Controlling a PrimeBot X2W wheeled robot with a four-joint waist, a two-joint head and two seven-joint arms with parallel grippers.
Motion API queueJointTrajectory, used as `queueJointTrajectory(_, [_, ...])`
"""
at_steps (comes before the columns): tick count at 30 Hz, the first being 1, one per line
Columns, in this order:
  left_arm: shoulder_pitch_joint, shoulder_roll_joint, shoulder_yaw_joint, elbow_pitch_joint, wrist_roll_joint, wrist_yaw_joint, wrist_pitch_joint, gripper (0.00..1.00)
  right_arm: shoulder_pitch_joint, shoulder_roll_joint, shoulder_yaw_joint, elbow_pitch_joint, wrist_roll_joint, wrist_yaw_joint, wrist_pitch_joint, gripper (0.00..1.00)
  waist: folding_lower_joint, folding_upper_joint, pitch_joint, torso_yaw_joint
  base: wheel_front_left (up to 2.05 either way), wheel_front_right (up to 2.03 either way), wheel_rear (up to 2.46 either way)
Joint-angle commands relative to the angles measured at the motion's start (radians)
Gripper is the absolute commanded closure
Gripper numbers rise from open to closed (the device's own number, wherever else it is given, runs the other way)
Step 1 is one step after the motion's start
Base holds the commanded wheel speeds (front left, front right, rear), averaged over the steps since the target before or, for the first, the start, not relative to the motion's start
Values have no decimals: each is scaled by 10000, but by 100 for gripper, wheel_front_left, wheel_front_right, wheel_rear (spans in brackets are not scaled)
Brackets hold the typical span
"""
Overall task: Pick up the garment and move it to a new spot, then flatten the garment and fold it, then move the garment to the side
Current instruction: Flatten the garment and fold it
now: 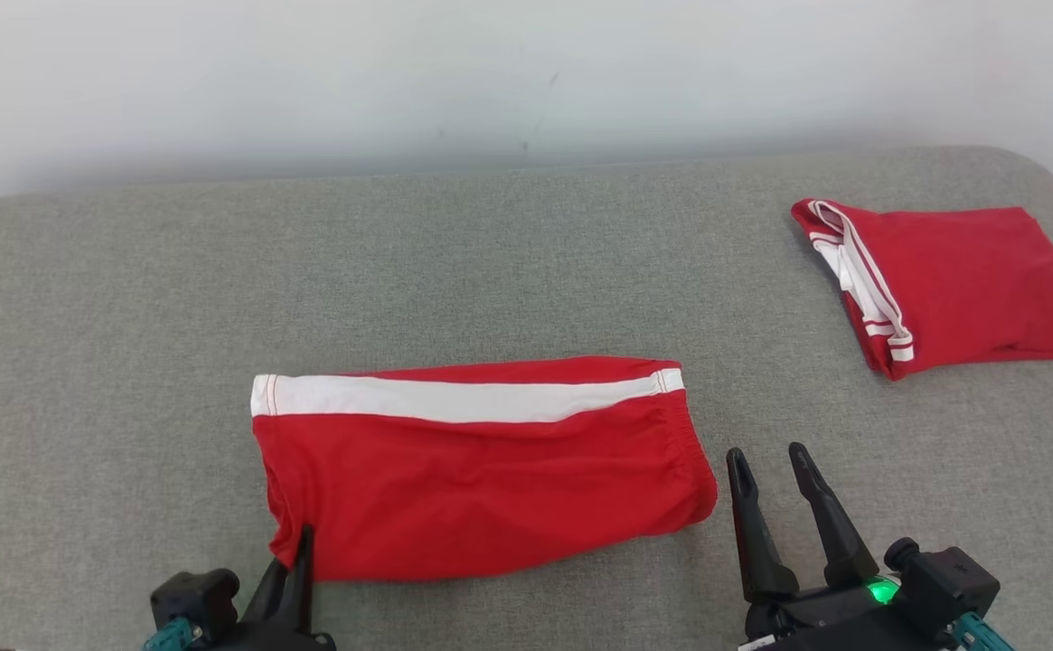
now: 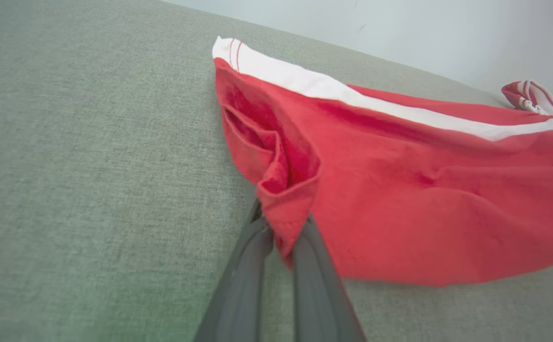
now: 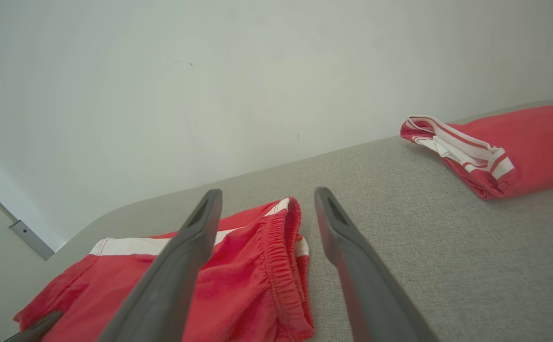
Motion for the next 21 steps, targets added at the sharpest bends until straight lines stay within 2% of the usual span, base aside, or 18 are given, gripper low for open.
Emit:
queueJointTrajectory(1, [213, -25, 52, -27, 174, 20, -31, 100, 181, 18, -36, 34, -56, 9, 6, 0, 1, -1, -38, 32, 0, 0, 0])
queueJointTrajectory(2, [229, -23, 94, -45, 332, 56, -31, 100, 200, 23, -46, 58, -63, 11, 6, 0, 1, -1, -62, 48, 0, 0, 0])
queueJointTrajectory(3, [251, -51, 157, -97, 460, 65, -32, 57, 207, 28, -48, 76, -73, 9, 6, 0, 1, -1, -90, 61, 0, 0, 0])
queueJointTrajectory(4, [300, -95, 225, -138, 594, 55, -32, 20, 197, 27, -41, 100, -93, 9, 6, 0, 1, -1, -119, 79, 0, 0, 0])
queueJointTrajectory(5, [376, -137, 299, -119, 725, 21, -31, 0, 186, 25, -28, 112, -102, 9, 6, 0, 1, -1, -146, 96, 0, 0, 0])
queueJointTrajectory(13, [739, -269, 1426, -834, 1840, -213, -33, 0, 238, 35, -162, 89, -254, 9, 6, 0, 1, -1, -435, 233, 0, 0, 0])
queueJointTrajectory(21, [1405, -182, 2678, -2165, 3566, -268, -33, 0, 240, 56, -765, -118, -413, 9, 6, 0, 1, -1, -758, 452, 0, 0, 0])
